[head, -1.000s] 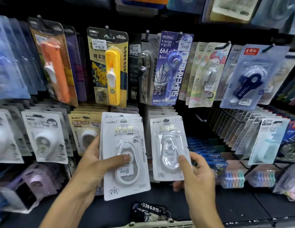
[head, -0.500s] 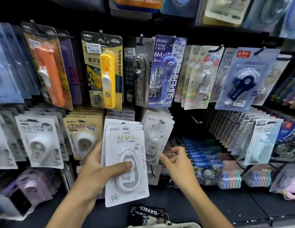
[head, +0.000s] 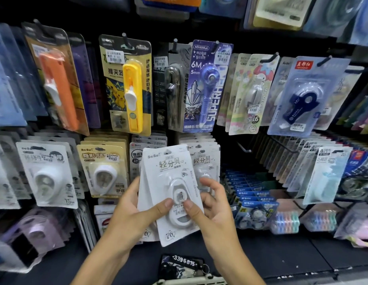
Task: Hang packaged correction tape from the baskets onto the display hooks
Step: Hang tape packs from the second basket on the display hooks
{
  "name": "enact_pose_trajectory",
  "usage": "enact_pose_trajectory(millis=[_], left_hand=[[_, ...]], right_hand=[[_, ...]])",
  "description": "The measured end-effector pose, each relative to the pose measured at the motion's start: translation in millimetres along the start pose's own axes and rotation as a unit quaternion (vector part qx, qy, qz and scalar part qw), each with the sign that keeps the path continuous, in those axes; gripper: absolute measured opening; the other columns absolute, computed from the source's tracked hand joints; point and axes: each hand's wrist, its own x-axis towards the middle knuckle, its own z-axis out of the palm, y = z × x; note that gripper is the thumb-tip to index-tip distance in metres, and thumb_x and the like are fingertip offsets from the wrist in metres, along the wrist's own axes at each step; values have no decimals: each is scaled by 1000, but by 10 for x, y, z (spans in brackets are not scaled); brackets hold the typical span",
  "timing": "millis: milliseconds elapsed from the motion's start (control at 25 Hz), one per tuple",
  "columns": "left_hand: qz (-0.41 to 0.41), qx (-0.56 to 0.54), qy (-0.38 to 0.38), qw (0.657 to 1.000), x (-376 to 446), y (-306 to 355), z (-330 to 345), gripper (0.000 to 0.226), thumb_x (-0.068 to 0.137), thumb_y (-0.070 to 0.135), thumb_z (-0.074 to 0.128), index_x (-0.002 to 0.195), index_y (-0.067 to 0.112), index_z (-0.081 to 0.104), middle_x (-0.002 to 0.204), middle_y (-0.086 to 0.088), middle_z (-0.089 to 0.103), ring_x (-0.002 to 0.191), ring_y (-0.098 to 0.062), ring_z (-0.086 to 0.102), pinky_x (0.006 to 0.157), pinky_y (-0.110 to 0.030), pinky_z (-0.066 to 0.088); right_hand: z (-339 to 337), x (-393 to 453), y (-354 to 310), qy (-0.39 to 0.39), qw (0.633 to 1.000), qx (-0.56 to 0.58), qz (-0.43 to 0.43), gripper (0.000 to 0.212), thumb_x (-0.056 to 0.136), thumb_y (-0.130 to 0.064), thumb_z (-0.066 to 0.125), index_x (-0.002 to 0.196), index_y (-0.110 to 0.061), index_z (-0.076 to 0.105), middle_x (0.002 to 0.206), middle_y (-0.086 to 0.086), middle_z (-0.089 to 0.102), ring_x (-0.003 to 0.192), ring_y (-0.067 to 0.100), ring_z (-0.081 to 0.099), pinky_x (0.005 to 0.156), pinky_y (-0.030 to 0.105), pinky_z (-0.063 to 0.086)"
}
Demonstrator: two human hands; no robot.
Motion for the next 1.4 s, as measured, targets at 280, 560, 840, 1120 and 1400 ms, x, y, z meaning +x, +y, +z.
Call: enact_pose_trajectory(millis=[280, 560, 840, 1120, 1400], left_hand=[[11, -7, 39, 999, 22, -48, 96, 44, 72, 22, 80, 110, 41, 72, 116, 3, 77, 104, -19, 75, 76, -34, 63], [27, 13, 47, 998, 5, -10, 87, 43, 70, 24, 78, 108, 43, 73, 113, 6, 78, 102, -14, 75, 78, -27, 60], [10, 37, 24, 999, 15, -80, 466, 43, 71, 26, 79, 112, 38, 72, 113, 3, 78, 103, -17, 75, 85, -38, 54], [62, 145, -20, 987, 266, -70, 1193, 25, 88, 37, 73, 111, 35, 65, 116, 14, 73, 109, -12, 70, 88, -29, 58], [205, 686, 17, 698, 711, 1, 1092, 67, 101, 56, 36, 160, 29, 20, 171, 7, 3, 156, -19, -4, 124, -46, 0]], right_hand=[[-82, -73, 63, 64, 995, -33, -68, 33, 86, -35, 77, 114, -36, 60, 115, -3, 73, 102, 15, 72, 78, 24, 58], [-1042, -74, -149, 279, 947, -152, -50, 19, 90, -34, 72, 106, -45, 71, 112, -18, 72, 94, 12, 70, 65, 37, 58], [-1094, 168, -199, 162, 963, -211, 42, 41, 97, -22, 65, 126, -51, 58, 145, -19, 46, 125, -3, 51, 93, 28, 52], [-805, -31, -122, 53, 995, -80, -39, 48, 76, -45, 83, 112, -37, 53, 117, -1, 71, 94, 22, 74, 78, 40, 62], [-1316, 50, -365, 157, 976, -152, -13, 34, 88, -26, 77, 113, -48, 67, 128, -14, 67, 126, 18, 59, 108, 52, 45]])
